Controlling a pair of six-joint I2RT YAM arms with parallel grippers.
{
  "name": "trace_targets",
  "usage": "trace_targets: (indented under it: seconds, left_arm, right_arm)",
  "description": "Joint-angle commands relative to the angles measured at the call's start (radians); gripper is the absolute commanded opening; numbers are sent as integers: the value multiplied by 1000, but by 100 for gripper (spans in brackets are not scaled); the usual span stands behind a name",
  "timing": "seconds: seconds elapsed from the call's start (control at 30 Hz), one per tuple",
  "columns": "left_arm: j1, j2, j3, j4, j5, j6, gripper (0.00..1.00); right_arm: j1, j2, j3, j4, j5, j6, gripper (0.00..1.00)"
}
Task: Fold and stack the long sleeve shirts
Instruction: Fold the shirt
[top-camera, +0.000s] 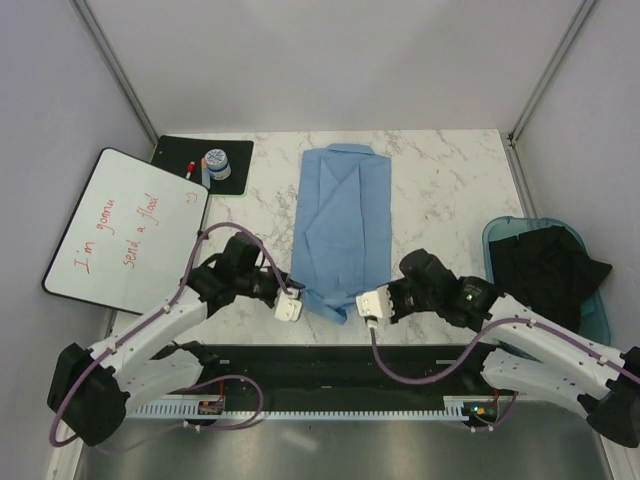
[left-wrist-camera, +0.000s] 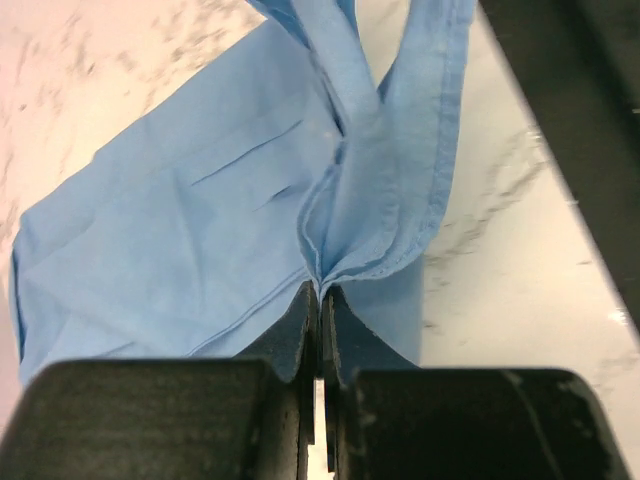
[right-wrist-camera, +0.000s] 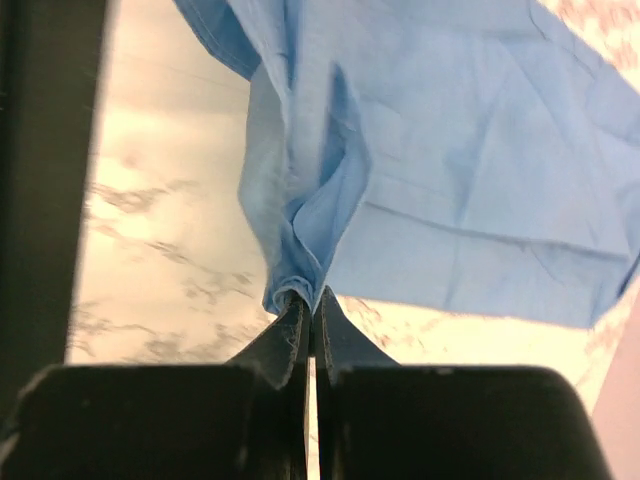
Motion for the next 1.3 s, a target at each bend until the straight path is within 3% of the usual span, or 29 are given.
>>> trace_targets:
  seconds: [0.0, 0.13, 0.27, 0.43, 0.73, 0.77, 0.8, 0.87, 0.9, 0.93, 0.97, 1.0, 1.1, 1.2, 1.27]
  left_arm:
    - [115, 183, 158, 113, 77, -23, 2]
    - [167, 373, 284, 202, 94, -43, 2]
    - [215, 562, 419, 270, 87, -6, 2]
    - [258, 803, 520, 377, 27, 0, 2]
    - [273, 941, 573, 473, -60, -10, 3]
    - [273, 946, 574, 495, -71, -50, 5]
    - [273, 949, 580, 497, -86, -65, 7]
    - [276, 944, 599, 530, -148, -165, 28]
    - [279, 931, 609, 534, -172, -205, 34]
    - [284, 921, 632, 534, -209, -287, 48]
    - [291, 908, 643, 538, -228, -338, 53]
    - [307, 879, 654, 529, -247, -389, 54]
    - [331, 814, 683, 462, -310, -552, 62]
    - [343, 773, 692, 329, -354, -693, 64]
    - [340, 737, 688, 253, -263, -762, 63]
  right_arm:
    - [-187, 120, 118, 28, -122, -140, 0]
    - [-377, 302, 262, 79, -219, -249, 0]
    - [-486, 557, 400, 151, -291, -291, 0]
    - [-545, 737, 500, 183, -312, -321, 0]
    - [-566, 921, 528, 288, -257, -315, 1]
    - [-568, 929, 529, 297, -253, -309, 3]
    - [-571, 930, 532, 300, -247, -295, 12]
    - [-580, 924, 557, 309, -224, -245, 22]
    - [-588, 921, 575, 308, -213, -211, 32]
    - [-607, 909, 613, 308, -202, -129, 37]
    - [-623, 901, 633, 300, -191, -92, 42]
    - [-640, 892, 653, 291, -185, -49, 50]
    - [-704, 861, 742, 240, -159, 117, 61]
    - [-717, 841, 808, 109, -211, 289, 59]
    - [-711, 840, 825, 1, -294, 425, 54]
